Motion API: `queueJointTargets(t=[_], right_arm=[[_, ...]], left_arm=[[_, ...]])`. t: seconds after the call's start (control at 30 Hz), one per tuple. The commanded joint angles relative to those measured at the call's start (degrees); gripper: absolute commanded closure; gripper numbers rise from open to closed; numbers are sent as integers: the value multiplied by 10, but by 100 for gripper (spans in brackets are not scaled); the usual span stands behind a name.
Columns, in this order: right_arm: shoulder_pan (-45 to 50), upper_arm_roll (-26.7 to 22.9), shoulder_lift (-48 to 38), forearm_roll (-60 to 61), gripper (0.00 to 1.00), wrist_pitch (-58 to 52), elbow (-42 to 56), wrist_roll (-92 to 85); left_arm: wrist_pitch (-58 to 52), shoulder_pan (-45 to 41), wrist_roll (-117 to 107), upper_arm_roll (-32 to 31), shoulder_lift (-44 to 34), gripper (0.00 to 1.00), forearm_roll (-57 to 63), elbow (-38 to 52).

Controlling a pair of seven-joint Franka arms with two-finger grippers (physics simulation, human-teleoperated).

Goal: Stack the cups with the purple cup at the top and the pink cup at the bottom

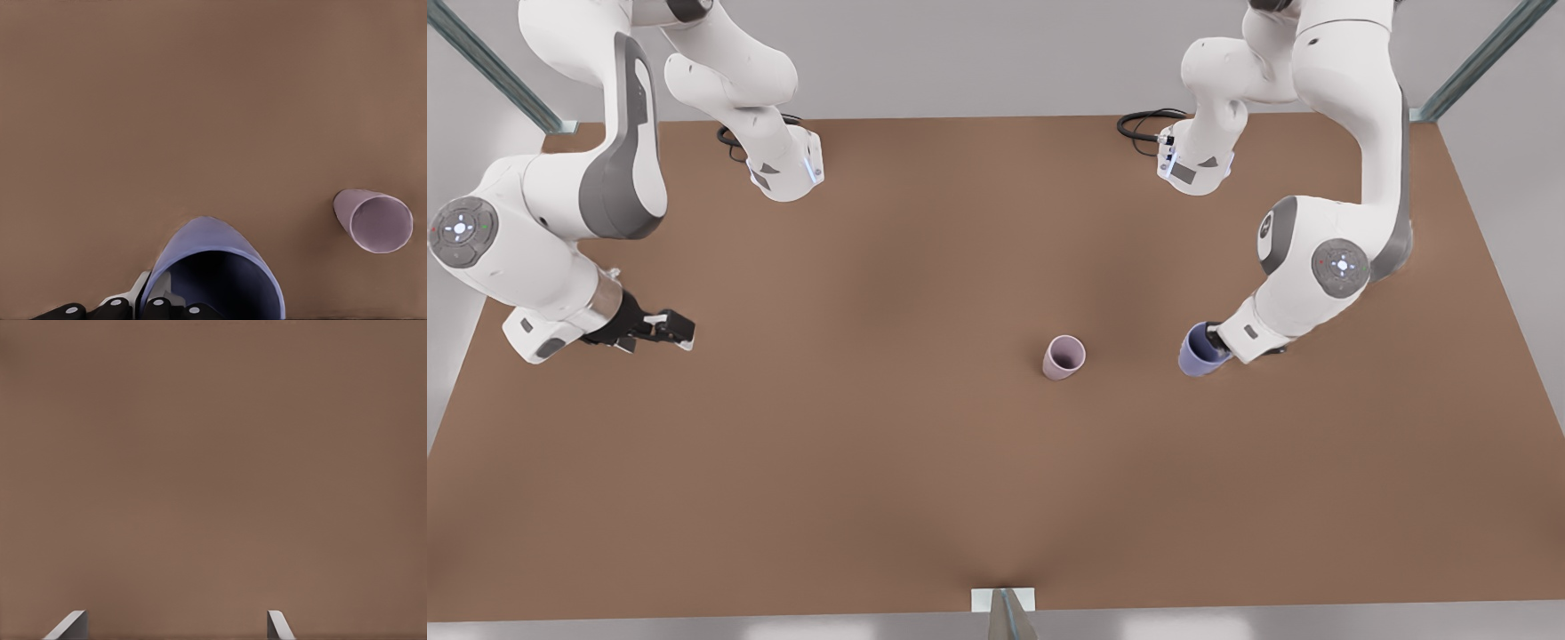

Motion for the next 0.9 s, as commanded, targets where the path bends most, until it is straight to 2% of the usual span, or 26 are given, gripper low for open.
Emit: queueJointTargets(t=[0.0,0.13,0.3,0.6,0.87], right_arm=[[1,0,3,1,0,2,2,5],[2,0,8,1,0,8,1,5],[0,0,10,1,0,10,0,5],[2,0,11,2,0,10,2,8],[3,0,9,3,0,10,10,9]], left_arm=[[-78,-9,-290,-14,0,79,-18,9],[-70,-31,-332,-39,19,79,-51,10],[-80,-76,-392,-59,95,79,-45,118],[-68,-104,-393,-58,129,79,-42,117],[-4,-110,-396,-59,137,79,-47,103]])
